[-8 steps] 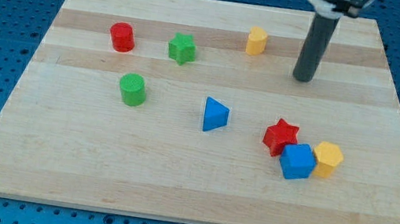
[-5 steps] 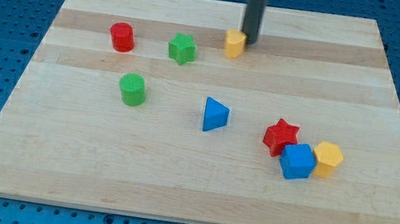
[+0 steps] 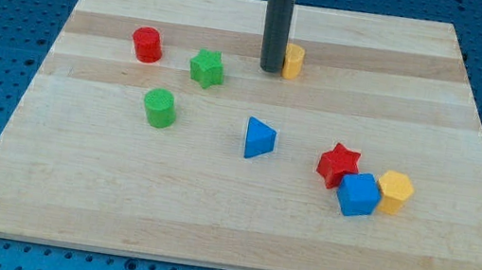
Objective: Push the heart into the red star
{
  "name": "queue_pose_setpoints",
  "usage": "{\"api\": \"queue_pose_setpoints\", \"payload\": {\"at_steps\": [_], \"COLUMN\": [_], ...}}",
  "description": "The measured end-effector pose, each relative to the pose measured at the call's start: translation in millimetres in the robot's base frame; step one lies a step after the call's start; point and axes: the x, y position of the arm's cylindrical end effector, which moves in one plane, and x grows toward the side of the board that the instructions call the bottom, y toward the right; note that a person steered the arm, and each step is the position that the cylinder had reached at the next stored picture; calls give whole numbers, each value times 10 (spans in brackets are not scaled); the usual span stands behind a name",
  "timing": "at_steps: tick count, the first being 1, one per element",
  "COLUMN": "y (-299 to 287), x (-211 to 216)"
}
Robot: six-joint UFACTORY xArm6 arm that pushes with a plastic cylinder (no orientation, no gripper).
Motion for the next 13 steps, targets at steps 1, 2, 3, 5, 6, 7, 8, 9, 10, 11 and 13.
{"api": "queue_pose_setpoints", "payload": {"at_steps": [1,2,3,5,6,7,8,9,10,11,13], "y": [-51,318,458,449,414,293,43,414,706,723,647], "x": [-307,-490,-255,604,530,293,607,853,926,828,1121]}}
